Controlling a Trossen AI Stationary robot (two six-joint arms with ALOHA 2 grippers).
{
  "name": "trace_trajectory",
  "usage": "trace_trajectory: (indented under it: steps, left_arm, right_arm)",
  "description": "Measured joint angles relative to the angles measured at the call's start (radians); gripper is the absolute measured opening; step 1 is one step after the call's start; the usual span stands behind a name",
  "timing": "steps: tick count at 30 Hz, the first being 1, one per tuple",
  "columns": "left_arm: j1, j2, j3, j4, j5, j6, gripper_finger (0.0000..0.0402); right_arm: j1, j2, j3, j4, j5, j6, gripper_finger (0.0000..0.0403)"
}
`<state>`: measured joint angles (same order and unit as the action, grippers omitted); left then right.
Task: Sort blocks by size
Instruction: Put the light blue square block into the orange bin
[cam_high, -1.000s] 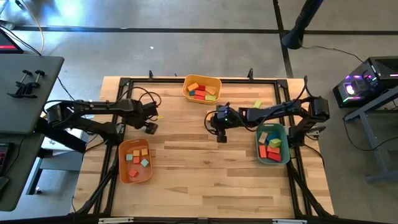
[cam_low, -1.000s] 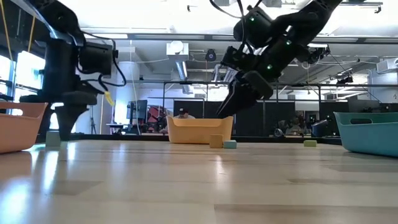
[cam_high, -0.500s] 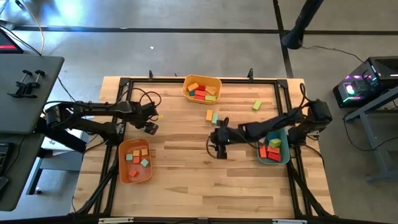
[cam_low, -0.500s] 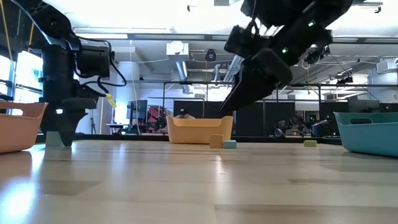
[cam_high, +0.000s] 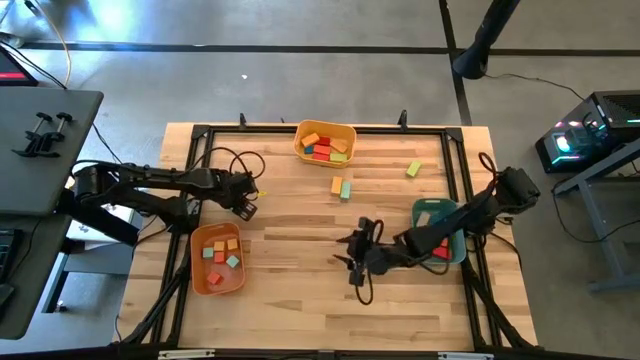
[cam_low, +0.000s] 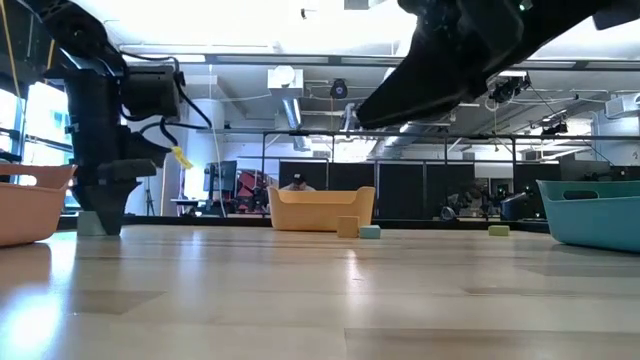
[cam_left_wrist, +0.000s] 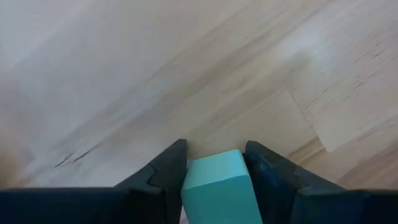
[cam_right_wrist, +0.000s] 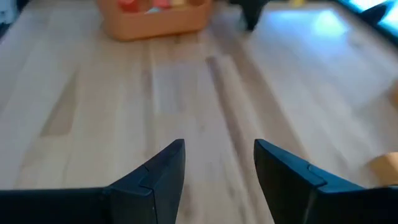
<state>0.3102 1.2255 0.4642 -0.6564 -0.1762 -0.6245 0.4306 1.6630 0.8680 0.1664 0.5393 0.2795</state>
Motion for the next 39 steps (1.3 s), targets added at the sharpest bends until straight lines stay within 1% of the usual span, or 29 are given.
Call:
trace_trajectory:
  steps: [3, 5, 9, 13, 16, 19, 22, 26, 29, 32, 35, 39]
  left_arm:
    - [-0.023, 0.0, 0.0, 0.006, -0.017, -0.014, 0.0137]
    - [-0.039, 0.0, 0.0, 0.012, -0.035, -0.02, 0.0137]
    - [-0.051, 0.002, -0.001, 0.06, -0.055, -0.028, 0.0136]
    - [-0.051, 0.002, 0.001, 0.205, -0.044, -0.03, 0.0135]
    - [-0.051, 0.007, 0.0, 0.372, -0.026, -0.001, 0.0133]
    - [-0.051, 0.023, 0.0, 0.557, 0.026, 0.05, 0.0133]
    - [-0.053, 0.037, 0.0, 0.726, 0.084, 0.069, 0.0133]
    - [-0.07, 0.037, 0.001, 0.859, 0.133, 0.098, 0.0133]
    - [-0.1, 0.026, 0.001, 0.904, 0.16, 0.111, 0.0133]
    - [-0.144, 0.007, 0.004, 0.91, 0.195, 0.112, 0.0133]
    - [-0.213, -0.019, 0.021, 0.888, 0.222, 0.081, 0.0133]
    - [-0.331, -0.051, 0.053, 0.87, 0.221, 0.035, 0.0133]
  right_arm:
    - [0.015, 0.0, 0.0, 0.017, 0.099, -0.025, 0.0188]
    - [0.014, 0.0, 0.0, 0.018, 0.143, -0.025, 0.0188]
    - [0.0, 0.0, 0.0, 0.018, 0.164, -0.002, 0.0188]
    - [-0.012, 0.0, 0.0, 0.018, 0.164, 0.008, 0.0188]
    - [-0.014, 0.0, 0.0, 0.018, 0.163, 0.008, 0.0188]
    - [-0.017, 0.0, 0.0, 0.015, 0.162, 0.008, 0.0188]
    - [-0.017, 0.0, 0.0, 0.008, 0.161, 0.003, 0.0188]
    - [-0.018, 0.0, 0.0, 0.009, 0.161, -0.028, 0.0188]
    - [-0.019, 0.0, 0.0, 0.008, 0.161, -0.033, 0.0188]
    - [-0.018, 0.0, 0.0, 0.006, 0.161, -0.026, 0.0188]
    - [-0.019, 0.0, 0.0, 0.003, 0.161, -0.019, 0.0188]
    - [-0.019, 0.0, 0.0, 0.004, 0.161, -0.015, 0.0188]
